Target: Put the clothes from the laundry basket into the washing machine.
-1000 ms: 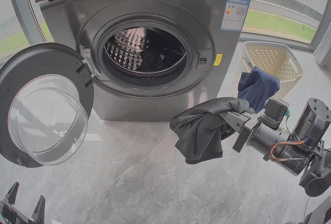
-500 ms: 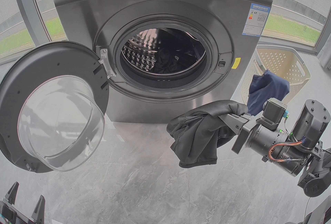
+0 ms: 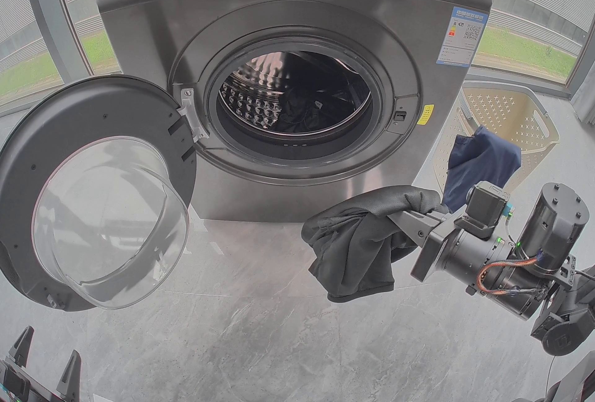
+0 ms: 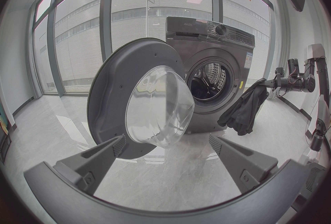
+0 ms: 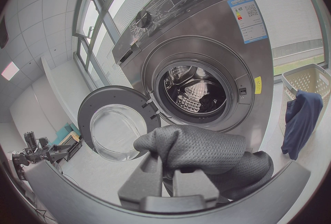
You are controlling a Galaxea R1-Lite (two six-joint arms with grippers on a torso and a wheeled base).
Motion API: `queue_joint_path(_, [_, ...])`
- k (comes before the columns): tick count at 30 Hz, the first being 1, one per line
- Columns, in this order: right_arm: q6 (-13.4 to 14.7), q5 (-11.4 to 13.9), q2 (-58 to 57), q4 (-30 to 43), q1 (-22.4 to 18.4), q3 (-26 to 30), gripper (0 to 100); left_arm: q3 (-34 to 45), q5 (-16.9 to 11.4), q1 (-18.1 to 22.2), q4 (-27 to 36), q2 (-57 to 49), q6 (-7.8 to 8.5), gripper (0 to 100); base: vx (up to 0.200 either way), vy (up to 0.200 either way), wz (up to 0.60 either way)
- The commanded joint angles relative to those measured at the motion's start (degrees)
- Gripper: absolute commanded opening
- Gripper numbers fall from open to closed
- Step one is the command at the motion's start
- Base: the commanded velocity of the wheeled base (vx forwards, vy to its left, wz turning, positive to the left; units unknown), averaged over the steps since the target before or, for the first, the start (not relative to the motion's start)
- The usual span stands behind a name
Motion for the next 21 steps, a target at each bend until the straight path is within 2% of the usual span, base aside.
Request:
queue_joint_path(1, [-0.01, -0.02, 0.14, 0.02, 0.04, -0.07, 0, 0.92, -0.06, 0.00, -0.02, -0.42, -0.13, 100, 0.000, -0.200, 0.00])
queue_joint_path(2, [-0.01, -0.02, 0.05, 0.02, -0.05, -0.07, 0, 0.84, -0.06, 0.00, -0.02, -0.42, -0.13, 100, 0.000, -0.200, 0.00])
queue_joint_path(17, [-0.01, -0.02, 0.05, 0.02, 0.04, 0.11, 0, 0.84, -0.24, 0.00, -0.02, -0.42, 0.31, 100, 0.000, 0.000, 0.00])
queue_joint_path(21, [-0.01, -0.02, 0.23, 0.02, 0.74, 0.11, 0, 0.92, -0.15, 0.09, -0.02, -0.51, 0.40, 100, 0.150, 0.000, 0.00])
